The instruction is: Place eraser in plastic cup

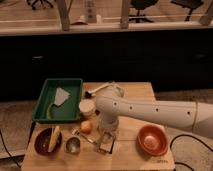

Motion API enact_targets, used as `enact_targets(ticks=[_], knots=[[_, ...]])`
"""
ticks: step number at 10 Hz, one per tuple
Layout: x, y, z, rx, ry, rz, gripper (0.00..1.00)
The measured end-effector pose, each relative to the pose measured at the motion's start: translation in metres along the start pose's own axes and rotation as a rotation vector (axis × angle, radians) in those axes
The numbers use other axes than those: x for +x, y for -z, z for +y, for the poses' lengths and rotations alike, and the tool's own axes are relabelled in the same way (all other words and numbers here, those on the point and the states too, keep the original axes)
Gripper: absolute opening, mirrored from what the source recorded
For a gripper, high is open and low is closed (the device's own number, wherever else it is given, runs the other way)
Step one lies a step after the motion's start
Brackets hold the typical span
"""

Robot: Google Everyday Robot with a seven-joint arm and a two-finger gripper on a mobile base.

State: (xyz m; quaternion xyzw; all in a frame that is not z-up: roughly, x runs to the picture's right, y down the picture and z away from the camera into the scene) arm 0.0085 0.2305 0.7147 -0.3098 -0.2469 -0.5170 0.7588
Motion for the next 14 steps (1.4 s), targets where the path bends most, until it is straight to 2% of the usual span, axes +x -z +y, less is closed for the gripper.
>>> enact_targets(ticks=[1, 4, 5, 14], knots=[[-0.0015, 0.0001, -0.0010, -0.001, 0.005, -0.001, 0.46], [-0.0063, 0.0025, -0.0055, -0.005, 0.025, -0.001, 0.76], [-0.0070, 0.0027, -0.0060, -0.008, 0.028, -0.002, 0.80], [-0.0086, 0.0033, -0.0097, -0.009, 0.053, -0.007, 0.80]])
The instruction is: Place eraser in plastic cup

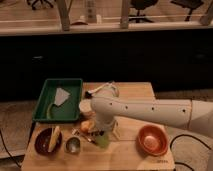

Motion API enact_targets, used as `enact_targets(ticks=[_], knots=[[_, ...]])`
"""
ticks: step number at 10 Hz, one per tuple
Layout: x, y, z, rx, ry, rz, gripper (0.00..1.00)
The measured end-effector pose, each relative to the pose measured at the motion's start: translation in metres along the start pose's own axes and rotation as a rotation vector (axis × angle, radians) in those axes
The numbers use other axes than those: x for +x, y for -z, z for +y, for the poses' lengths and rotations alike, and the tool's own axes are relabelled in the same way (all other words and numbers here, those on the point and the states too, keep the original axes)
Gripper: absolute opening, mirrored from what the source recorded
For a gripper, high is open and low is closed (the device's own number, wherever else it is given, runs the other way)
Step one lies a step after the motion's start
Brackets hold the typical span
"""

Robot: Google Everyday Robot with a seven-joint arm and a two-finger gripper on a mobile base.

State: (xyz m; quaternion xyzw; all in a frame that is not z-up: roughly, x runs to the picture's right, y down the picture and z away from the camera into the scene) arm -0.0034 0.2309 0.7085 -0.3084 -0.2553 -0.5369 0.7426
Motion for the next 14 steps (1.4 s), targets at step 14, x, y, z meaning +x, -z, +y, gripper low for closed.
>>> enact_targets(ticks=[14], knots=[[0.0025, 0.0089, 0.0017, 0.042, 0.013, 0.014, 0.80]])
